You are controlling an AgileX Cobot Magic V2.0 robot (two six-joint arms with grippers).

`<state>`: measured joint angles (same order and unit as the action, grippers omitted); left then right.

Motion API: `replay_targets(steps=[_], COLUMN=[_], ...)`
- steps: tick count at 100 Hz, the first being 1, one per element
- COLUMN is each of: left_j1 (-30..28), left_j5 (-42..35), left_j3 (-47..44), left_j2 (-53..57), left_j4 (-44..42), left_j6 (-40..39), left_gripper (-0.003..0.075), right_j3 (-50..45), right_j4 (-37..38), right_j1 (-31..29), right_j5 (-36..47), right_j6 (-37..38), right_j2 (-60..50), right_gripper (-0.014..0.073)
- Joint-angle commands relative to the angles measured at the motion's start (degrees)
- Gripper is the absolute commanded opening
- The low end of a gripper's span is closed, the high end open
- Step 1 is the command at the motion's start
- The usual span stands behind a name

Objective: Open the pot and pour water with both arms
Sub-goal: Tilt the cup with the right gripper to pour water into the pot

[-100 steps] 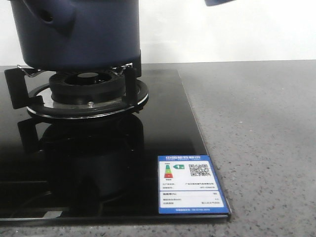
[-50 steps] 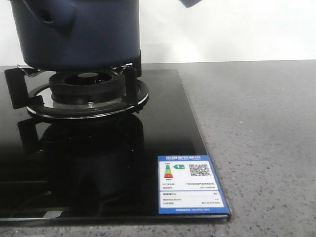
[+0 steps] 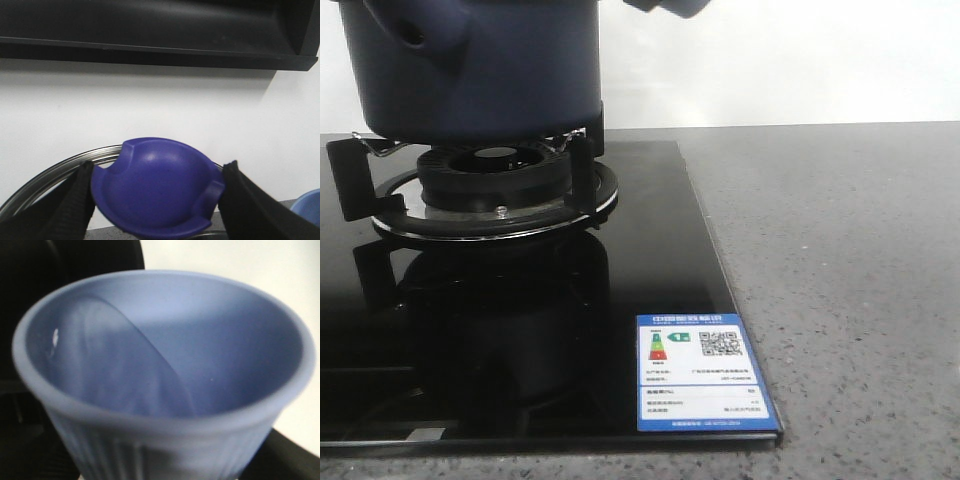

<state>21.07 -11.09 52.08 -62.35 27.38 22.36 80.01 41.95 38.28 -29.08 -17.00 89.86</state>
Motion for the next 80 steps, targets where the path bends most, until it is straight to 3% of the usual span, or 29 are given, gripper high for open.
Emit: replay_targets(steps=[1, 80], left_j1=[-0.10, -0.10], left_j5=[-6.26, -6.16], left_j3=[2.13, 2.13], left_j2=[1.17, 1.17], left_j4=[-0.18, -0.18], left_j6=[0.00, 0.00], left_gripper=[0.0372, 0.0372], right_j3=[2.45, 2.45], right_j4=[5.48, 30.76], right_j1=[0.72, 1.12], right_j5=[2.82, 8.81], right_j6=[-0.41, -0.41], right_j2=[-1.99, -1.87], right_gripper=[0.0352, 0.0352])
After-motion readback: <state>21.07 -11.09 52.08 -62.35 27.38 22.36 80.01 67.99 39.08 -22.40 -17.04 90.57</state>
